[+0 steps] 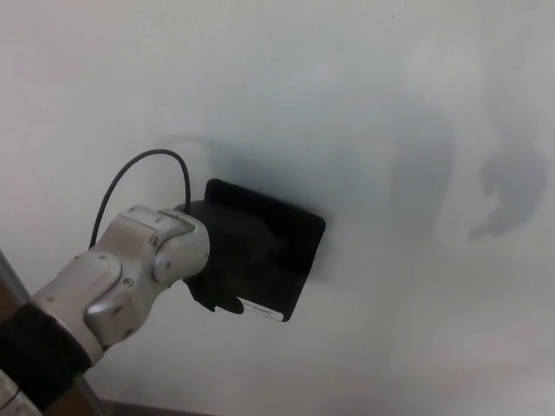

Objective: A magnetic marker holder is on the left hand side of the white board, the robot put the index and middle finger into the opening of the container and pull off the magnetic holder and hand it to a human on the left hand side.

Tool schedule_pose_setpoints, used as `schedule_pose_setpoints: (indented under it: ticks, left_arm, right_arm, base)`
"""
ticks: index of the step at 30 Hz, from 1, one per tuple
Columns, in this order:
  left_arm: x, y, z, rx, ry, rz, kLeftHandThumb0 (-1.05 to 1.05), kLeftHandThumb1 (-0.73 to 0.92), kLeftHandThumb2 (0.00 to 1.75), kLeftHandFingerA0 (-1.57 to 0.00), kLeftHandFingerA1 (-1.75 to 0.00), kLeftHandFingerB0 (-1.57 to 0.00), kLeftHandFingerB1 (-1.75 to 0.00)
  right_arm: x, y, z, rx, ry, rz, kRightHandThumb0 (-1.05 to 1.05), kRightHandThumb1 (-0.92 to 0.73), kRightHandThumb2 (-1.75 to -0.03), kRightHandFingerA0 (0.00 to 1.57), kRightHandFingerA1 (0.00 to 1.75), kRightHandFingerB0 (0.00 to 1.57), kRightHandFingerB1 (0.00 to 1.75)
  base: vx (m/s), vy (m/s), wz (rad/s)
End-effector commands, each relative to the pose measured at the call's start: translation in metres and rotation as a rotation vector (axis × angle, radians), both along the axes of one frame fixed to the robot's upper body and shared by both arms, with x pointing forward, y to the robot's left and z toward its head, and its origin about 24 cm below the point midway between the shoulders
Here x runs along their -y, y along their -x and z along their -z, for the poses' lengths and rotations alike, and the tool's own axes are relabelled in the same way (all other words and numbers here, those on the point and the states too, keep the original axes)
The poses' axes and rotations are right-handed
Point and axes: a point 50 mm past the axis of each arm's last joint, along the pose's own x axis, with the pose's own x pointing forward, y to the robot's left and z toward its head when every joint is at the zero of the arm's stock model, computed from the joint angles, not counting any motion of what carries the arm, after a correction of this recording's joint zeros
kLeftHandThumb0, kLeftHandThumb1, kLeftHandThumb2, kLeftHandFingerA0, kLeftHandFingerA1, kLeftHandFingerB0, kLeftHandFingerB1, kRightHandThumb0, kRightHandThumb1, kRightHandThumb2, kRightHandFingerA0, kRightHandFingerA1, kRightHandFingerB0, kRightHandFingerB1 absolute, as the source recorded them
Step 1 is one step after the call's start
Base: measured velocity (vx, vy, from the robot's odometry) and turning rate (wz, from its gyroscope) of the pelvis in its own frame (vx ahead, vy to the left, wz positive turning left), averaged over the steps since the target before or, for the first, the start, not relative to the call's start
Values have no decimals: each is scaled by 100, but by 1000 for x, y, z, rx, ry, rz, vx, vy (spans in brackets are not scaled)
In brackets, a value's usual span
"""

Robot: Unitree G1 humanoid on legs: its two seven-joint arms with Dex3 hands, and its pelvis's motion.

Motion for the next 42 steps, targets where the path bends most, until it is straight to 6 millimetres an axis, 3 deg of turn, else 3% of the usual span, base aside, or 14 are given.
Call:
schedule_pose_setpoints:
  ticks: [1, 4, 6, 8, 11, 20, 21, 26, 27, 29, 30, 36, 40, 42]
  left_arm:
    - [-3, -2, 2, 105, 92, 6, -37, 55, 82, -89, -132, -66, -115]
    - [-5, -5, 3, -73, 113, -96, -20, 69, 82, -80, -147, -77, -111]
    - [-9, -7, 0, -214, 126, -127, -19, 63, 99, -93, -125, -87, -96]
    - [-11, -8, -3, -280, 129, -129, -19, 64, 93, -92, -124, -88, -94]
    - [-18, -10, -1, -513, 181, -183, -14, 64, 84, -83, -151, -86, -99]
    - [-32, 8, 9, -1012, 394, -291, -12, 70, 61, -79, -161, -78, -105]
    - [-34, 16, 12, -1110, 499, -276, -7, 66, 69, -82, -161, -80, -123]
    - [-32, 55, 25, -1408, 1002, -180, -5, 65, 66, -94, -158, -82, -135]
    - [-32, 61, 29, -1450, 1117, -174, -5, 65, 80, -87, -157, -87, -111]
    - [-33, 69, 36, -1506, 1271, -168, -5, 65, 80, -87, -157, -87, -111]
    - [-34, 75, 42, -1509, 1393, -133, -11, 66, 76, -97, -138, -91, -92]
    - [-52, 96, 70, -1509, 1772, -116, -23, 65, 59, -103, -121, -92, -72]
    - [-65, 104, 73, -1486, 1938, -89, -36, 48, 56, -106, -101, -90, -58]
    - [-78, 109, 68, -1439, 2022, -64, -39, 57, 58, -104, -104, -87, -60]
  right_arm:
    - [5, -1, -2, 1, 21, -5, -51, -77, -64, 68, 46, 50, 39]
    - [4, -1, -3, 6, 26, -11, -51, -77, -64, 67, 47, 49, 39]
    - [4, -2, -3, 8, 25, -6, -51, -76, -63, 69, 47, 52, 40]
    - [5, -4, -3, 11, 25, -2, -51, -75, -63, 69, 47, 53, 40]
    - [5, -6, -3, 12, 22, 0, -52, -75, -63, 68, 48, 52, 40]
    - [3, -11, -4, 25, 6, -12, -53, -74, -64, 71, 48, 54, 40]
    - [2, -12, -4, 30, -3, -18, -53, -75, -63, 71, 48, 54, 40]
    - [-3, -15, -3, 32, -40, -33, -54, -74, -63, 71, 46, 54, 40]
    - [-6, -15, -2, 35, -70, -23, -55, -70, -61, 71, 48, 54, 40]
    - [-10, -15, 0, 41, -113, -8, -55, -70, -61, 71, 48, 54, 40]
    - [-12, -14, 4, 23, -173, 10, -56, -68, -61, 73, 48, 55, 41]
    - [-15, -4, 15, -28, -346, 20, -60, -74, -63, 64, 51, 49, 40]
    - [-15, -1, 21, -67, -392, 35, -57, -71, -62, 66, 52, 52, 41]
    - [-16, -1, 22, -82, -386, 18, -58, -71, -62, 64, 51, 50, 41]
  base:
    - [0, 0, 0]
    - [0, 0, 0]
    - [0, 0, 0]
    - [0, 0, 0]
    - [0, 0, 0]
    - [0, 0, 0]
    - [0, 0, 0]
    - [0, 0, 0]
    - [0, 0, 0]
    - [0, 0, 0]
    - [0, 0, 0]
    - [0, 0, 0]
    - [0, 0, 0]
    - [0, 0, 0]
